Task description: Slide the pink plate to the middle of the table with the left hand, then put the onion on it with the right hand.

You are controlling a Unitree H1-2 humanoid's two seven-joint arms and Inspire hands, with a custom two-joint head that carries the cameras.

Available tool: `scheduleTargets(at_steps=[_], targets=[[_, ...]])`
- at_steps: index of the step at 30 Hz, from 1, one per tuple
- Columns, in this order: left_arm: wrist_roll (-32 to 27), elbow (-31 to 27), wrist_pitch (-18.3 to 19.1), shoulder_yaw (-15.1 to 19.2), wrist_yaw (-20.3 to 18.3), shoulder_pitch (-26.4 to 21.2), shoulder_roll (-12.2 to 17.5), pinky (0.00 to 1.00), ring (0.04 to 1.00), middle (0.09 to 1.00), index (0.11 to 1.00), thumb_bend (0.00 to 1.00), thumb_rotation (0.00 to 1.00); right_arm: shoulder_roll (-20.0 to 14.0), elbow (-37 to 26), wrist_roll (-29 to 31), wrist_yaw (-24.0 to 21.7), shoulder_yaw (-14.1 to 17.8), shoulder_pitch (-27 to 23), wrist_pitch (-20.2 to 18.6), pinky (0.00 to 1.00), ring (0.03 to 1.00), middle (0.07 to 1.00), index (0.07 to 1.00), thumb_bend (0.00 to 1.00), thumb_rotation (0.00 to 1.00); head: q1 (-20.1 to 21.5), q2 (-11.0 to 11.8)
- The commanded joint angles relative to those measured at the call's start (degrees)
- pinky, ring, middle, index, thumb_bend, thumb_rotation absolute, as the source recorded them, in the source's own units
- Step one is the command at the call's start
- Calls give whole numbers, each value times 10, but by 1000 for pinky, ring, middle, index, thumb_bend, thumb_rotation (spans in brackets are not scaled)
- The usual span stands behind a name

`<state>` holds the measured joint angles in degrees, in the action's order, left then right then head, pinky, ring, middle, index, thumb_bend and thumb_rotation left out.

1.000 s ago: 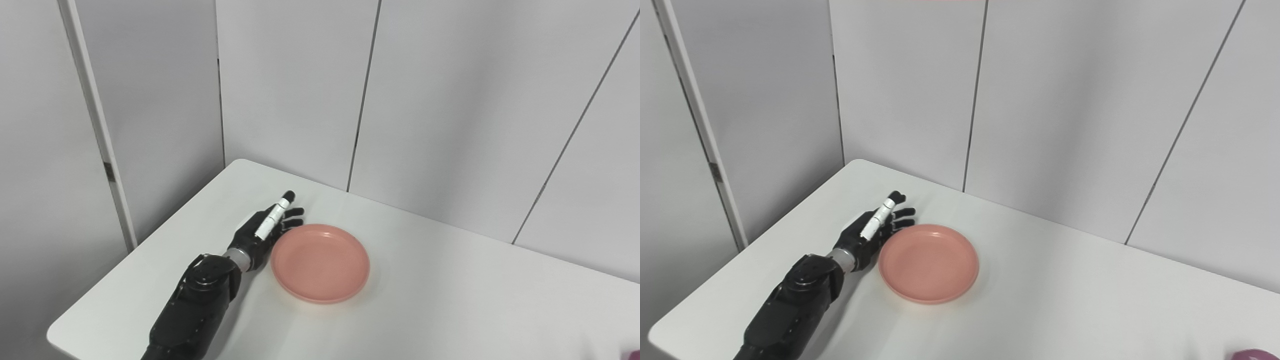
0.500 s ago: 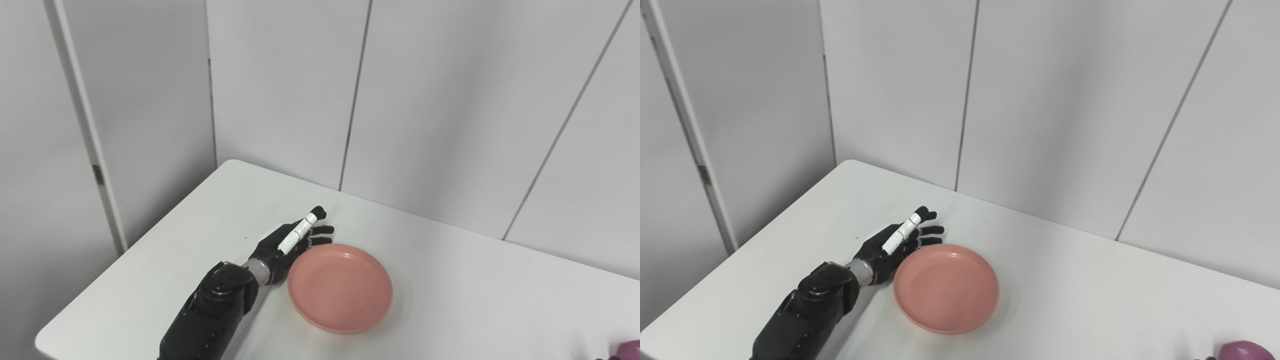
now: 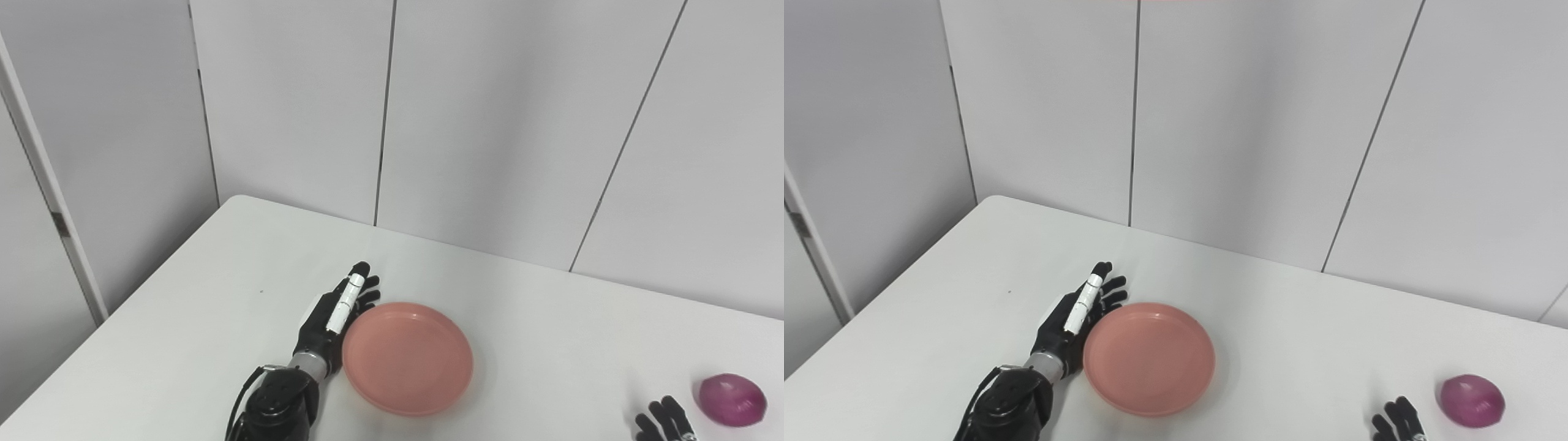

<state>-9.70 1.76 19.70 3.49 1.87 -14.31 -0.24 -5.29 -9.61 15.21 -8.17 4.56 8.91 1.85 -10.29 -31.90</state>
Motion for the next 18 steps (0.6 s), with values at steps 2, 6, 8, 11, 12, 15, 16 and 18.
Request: scheduleTargets(at_steps=[2,6,8,11,12,15,16,18], targets=[[4,-6,0,-9,-3,6,-12,882,889,905,943,821,869,16,12,4,0,-9,13,1,910,889,911,905,779,935,11,-4],[0,-9,6,-12,-10,8,-12,891,891,909,954,832,872,22,15,-2,-2,-14,9,10,892,883,904,898,794,916,34,-9],[-3,-10,8,-12,-12,8,-11,894,894,911,958,838,874,26,16,-2,-1,-16,7,7,893,886,905,899,799,913,44,-12],[-8,-13,17,-11,-10,6,-15,883,896,911,961,861,876,34,15,-14,6,-21,4,5,897,882,901,888,826,895,61,-16],[-10,-15,20,-10,-10,6,-15,877,896,911,960,864,879,36,14,-19,8,-23,3,5,896,880,900,886,828,897,66,-18],[-15,-15,24,-9,-13,4,-16,868,896,907,958,865,883,41,2,-30,15,-31,7,4,896,882,900,893,801,911,83,-22],[-15,-16,26,-11,-14,3,-17,864,893,904,956,867,883,43,-1,-33,17,-32,7,1,896,883,900,897,795,916,83,-22],[-14,-18,31,-15,-18,0,-16,858,892,911,963,866,897,47,-9,-41,25,-37,9,-3,897,884,902,902,788,926,90,-24]])
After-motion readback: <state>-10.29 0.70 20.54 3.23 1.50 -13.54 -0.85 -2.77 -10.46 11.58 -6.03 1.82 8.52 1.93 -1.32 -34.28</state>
